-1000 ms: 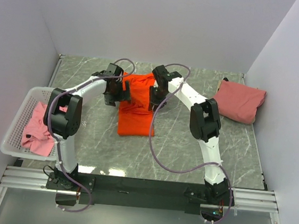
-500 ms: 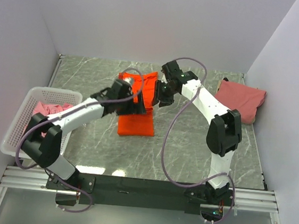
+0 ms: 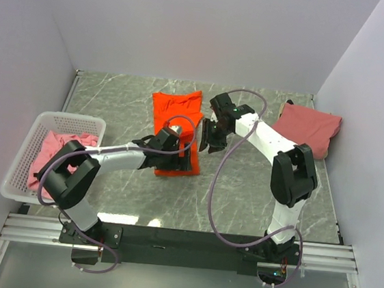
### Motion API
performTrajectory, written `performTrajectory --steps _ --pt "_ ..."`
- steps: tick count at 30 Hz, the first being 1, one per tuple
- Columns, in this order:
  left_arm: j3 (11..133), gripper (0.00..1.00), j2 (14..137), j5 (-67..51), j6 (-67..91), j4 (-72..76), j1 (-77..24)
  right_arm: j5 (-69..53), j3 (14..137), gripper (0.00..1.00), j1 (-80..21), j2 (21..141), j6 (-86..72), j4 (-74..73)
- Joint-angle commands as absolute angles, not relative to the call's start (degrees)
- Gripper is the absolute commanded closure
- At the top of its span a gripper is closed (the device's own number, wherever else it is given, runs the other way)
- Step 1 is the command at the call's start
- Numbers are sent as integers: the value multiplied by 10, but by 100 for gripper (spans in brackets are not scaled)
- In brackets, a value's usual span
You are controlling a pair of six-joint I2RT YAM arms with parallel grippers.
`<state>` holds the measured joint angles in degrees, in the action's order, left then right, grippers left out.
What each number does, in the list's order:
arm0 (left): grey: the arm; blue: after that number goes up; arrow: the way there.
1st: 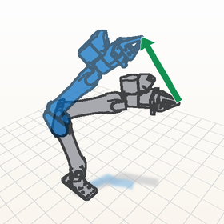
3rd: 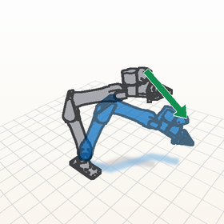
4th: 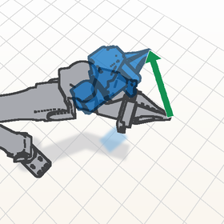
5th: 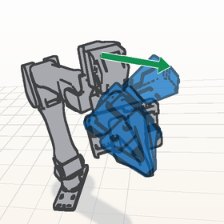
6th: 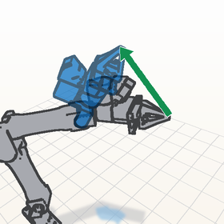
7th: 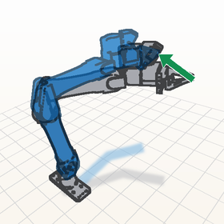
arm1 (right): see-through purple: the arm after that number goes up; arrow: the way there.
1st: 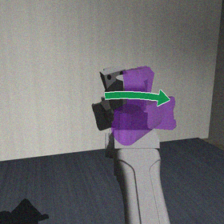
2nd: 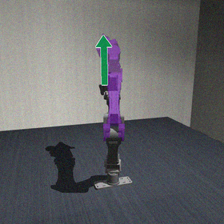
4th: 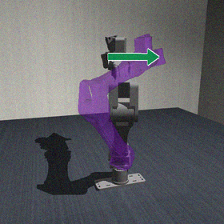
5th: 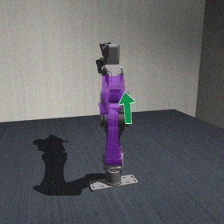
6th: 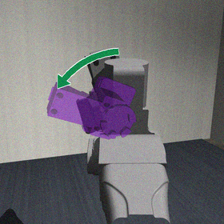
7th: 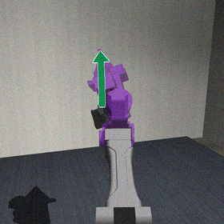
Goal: Fold and stack the t-shirts
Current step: Fold the tshirt
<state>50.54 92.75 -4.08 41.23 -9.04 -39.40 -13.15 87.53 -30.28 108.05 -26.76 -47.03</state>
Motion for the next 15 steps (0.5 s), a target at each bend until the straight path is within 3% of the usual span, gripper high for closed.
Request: performTrajectory --steps 1,15 --pt "478 1 932 -22 390 -74 -428 -130 880 53 -313 1042 -266 -452" --pt "339 1 802 -15 461 -127 -555 -218 963 53 -385 1130 -251 -461"
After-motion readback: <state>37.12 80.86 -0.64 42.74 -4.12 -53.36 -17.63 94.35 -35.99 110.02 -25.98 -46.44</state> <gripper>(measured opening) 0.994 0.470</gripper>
